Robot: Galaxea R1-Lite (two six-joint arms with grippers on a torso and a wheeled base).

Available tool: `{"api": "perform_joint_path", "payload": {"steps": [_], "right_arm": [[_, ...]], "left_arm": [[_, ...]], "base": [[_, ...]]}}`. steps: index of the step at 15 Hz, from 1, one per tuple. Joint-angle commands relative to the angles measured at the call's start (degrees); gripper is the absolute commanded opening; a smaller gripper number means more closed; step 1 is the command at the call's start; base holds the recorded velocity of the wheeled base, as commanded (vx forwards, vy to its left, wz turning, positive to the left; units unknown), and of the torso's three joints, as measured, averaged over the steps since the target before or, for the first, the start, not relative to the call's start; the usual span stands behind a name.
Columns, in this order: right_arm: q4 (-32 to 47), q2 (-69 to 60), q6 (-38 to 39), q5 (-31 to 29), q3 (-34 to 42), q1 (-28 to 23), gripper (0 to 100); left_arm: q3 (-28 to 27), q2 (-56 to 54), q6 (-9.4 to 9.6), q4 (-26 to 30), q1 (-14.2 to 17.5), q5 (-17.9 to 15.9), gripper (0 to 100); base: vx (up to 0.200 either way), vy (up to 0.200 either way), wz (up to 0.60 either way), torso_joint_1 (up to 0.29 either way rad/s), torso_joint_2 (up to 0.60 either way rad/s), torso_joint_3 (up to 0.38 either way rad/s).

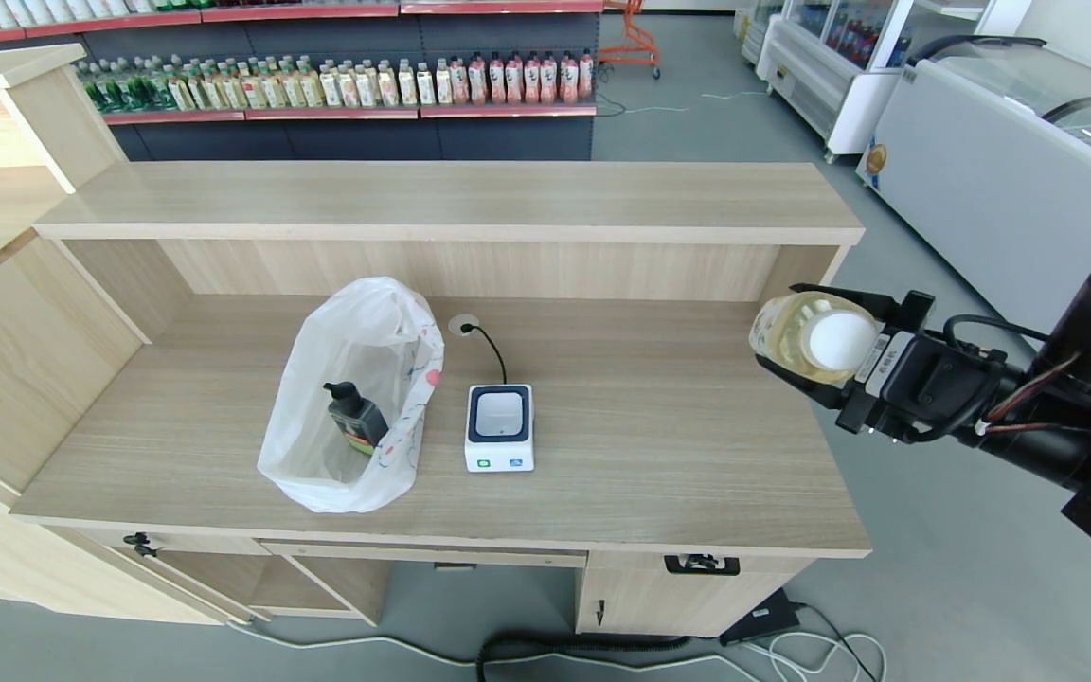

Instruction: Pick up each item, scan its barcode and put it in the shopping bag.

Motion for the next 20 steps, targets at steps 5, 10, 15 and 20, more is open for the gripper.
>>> {"api": "perform_joint_path", "payload": {"steps": [5, 10, 15, 20], "right_arm": [[0.0, -0.6, -1.6, 0.0, 1.1, 0.0, 0], [0.0, 0.0, -1.6, 0.1, 1.0, -0.2, 0], [-0.1, 1.9, -1.3, 0.5, 0.5, -1.6, 0], [-5.8, 10.3, 3.0, 2.0, -1.3, -4.3, 0]], "left_arm": [[0.0, 0.0, -0.02, 0.0, 0.0, 0.0, 100], [0.0, 0.0, -0.02, 0.0, 0.0, 0.0, 100], [0.0, 0.0, -0.02, 0.0, 0.0, -0.1, 100], [0.0, 0.0, 0.07, 0.0, 0.0, -0.1, 100]], "base": [[0.0, 0.08, 0.0, 0.001, 0.0, 0.001], [0.0, 0.2, 0.0, 0.004, 0.0, 0.004], [0.0, 0.2, 0.0, 0.005, 0.0, 0.002], [0.0, 0.2, 0.0, 0.002, 0.0, 0.001]]}}
